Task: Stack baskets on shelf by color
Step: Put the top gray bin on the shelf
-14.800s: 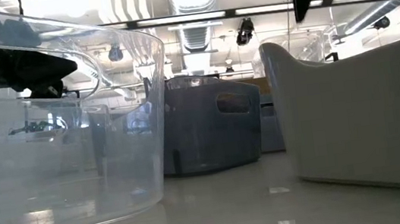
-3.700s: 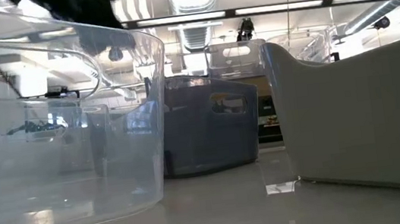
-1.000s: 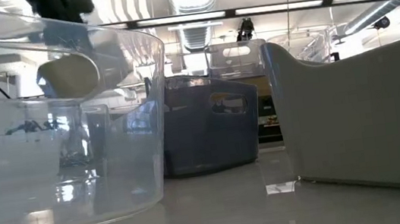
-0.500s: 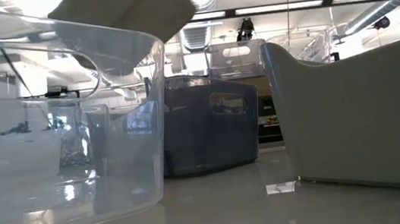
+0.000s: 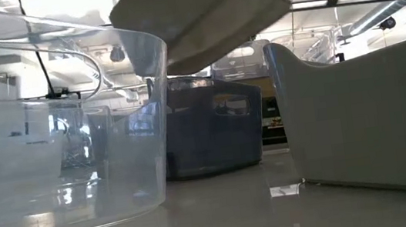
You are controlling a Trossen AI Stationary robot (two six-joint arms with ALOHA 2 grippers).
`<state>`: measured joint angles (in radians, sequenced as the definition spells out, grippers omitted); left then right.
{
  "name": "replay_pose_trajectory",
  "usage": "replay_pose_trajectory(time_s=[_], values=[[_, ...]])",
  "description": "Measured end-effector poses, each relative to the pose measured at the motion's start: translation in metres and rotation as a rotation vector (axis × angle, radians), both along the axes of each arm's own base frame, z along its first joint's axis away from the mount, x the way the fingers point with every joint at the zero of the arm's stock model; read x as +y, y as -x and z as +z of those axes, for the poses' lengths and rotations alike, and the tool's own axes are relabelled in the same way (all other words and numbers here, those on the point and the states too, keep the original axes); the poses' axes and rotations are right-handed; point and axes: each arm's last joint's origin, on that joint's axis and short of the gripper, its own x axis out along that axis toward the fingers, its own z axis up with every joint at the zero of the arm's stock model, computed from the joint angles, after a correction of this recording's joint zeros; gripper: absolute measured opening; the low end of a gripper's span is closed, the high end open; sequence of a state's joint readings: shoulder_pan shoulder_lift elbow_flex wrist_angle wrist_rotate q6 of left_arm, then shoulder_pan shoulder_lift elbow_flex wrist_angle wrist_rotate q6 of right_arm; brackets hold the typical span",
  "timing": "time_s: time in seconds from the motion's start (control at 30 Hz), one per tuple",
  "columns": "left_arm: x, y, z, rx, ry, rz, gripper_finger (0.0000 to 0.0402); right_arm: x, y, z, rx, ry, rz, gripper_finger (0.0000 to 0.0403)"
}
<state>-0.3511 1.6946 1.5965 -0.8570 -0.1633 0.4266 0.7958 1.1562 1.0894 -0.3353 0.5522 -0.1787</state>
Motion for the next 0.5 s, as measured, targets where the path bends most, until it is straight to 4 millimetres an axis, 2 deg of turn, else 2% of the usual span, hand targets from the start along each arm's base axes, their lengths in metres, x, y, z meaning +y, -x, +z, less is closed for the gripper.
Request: replay_pose_trajectory(time_s=[0.1,0.27,0.37,0.5], values=[[-0.004,-0.010,-0.005,0.031,-0.025,-0.022,0.0000,-0.021,-0.024,0.013,0.100,0.035,0.002,0.0172],[-0.005,-0.015,-0.009,0.049,-0.047,-0.045,0.0000,-0.056,-0.067,0.016,0.316,-0.030,0.067,0.0189],[-0.005,-0.015,-0.010,0.057,-0.050,-0.046,0.0000,-0.072,-0.088,0.011,0.418,-0.042,0.021,0.0185],[-0.007,-0.013,-0.008,0.055,-0.052,-0.050,0.0000,-0.082,-0.102,-0.007,0.607,-0.029,0.024,0.0170]])
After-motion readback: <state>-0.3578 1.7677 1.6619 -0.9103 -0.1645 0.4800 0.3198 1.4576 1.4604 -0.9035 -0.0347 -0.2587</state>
